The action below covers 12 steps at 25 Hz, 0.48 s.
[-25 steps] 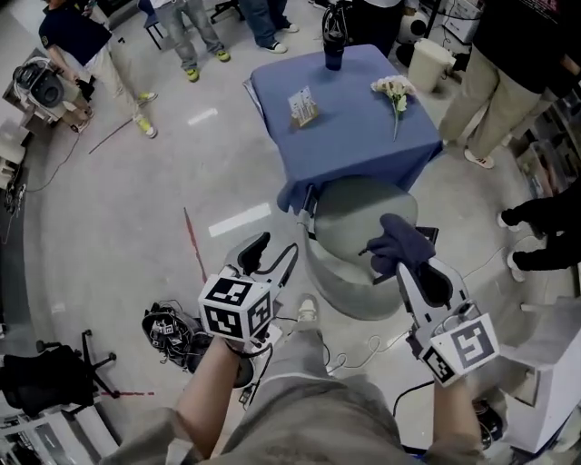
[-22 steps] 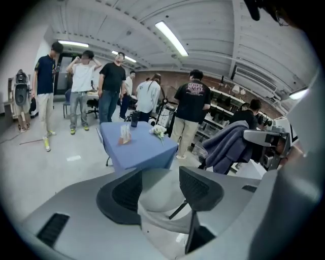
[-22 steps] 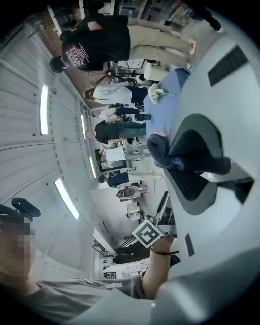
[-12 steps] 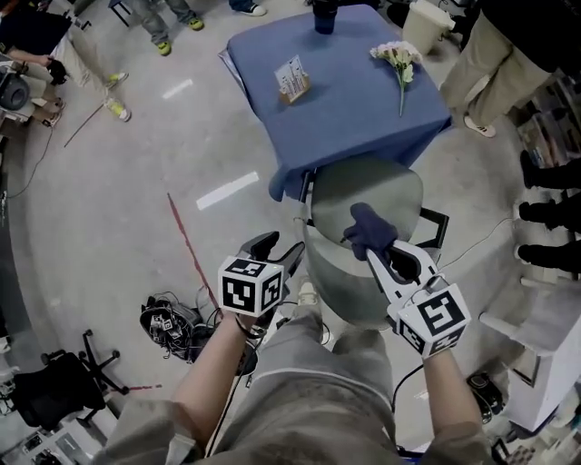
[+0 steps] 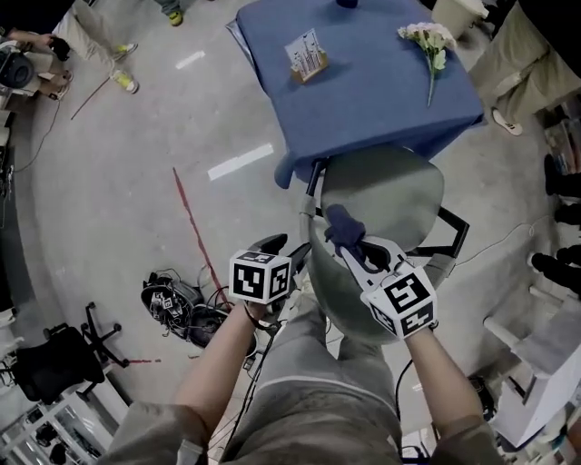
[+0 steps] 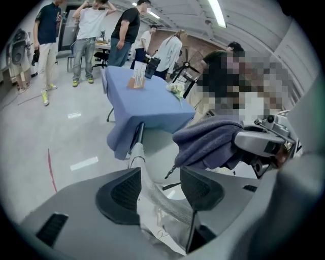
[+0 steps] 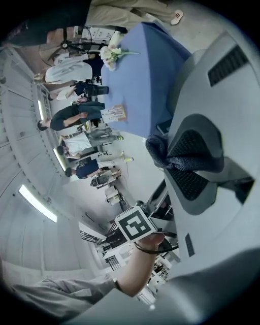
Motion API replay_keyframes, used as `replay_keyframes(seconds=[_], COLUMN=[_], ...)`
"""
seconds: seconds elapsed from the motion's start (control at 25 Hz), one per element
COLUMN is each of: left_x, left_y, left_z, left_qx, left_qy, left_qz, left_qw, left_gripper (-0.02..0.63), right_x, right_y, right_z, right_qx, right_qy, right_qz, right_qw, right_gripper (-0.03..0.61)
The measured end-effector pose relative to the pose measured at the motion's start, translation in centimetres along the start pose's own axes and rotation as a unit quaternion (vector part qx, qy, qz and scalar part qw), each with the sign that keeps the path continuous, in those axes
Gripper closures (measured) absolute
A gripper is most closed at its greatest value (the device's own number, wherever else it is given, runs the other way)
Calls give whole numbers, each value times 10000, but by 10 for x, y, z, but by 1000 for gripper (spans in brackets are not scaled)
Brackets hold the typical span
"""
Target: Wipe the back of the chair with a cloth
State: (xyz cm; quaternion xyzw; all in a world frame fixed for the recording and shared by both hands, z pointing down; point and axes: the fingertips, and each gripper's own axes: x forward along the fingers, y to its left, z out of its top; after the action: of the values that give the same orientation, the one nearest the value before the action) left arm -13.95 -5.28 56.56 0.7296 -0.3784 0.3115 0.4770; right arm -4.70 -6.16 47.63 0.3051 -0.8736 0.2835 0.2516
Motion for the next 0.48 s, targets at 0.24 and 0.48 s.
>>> replay_keyframes(seconds=[0.24,0.48], left_x=[39,62], left_y=[11,15], left_z=[-29,-49], left_qx=[-344,-677], left_qy=[382,654], left_qz=[130,81], left_qw=[9986,9955], left_gripper=[354,354], right_x=[48,80], right_y=[-4,-8], right_z=[-41,-83], right_qx=[-2,-6], right_qy=[407,965], right_qz=[429,615], right_qw=[9982,9934], right_gripper=[508,508])
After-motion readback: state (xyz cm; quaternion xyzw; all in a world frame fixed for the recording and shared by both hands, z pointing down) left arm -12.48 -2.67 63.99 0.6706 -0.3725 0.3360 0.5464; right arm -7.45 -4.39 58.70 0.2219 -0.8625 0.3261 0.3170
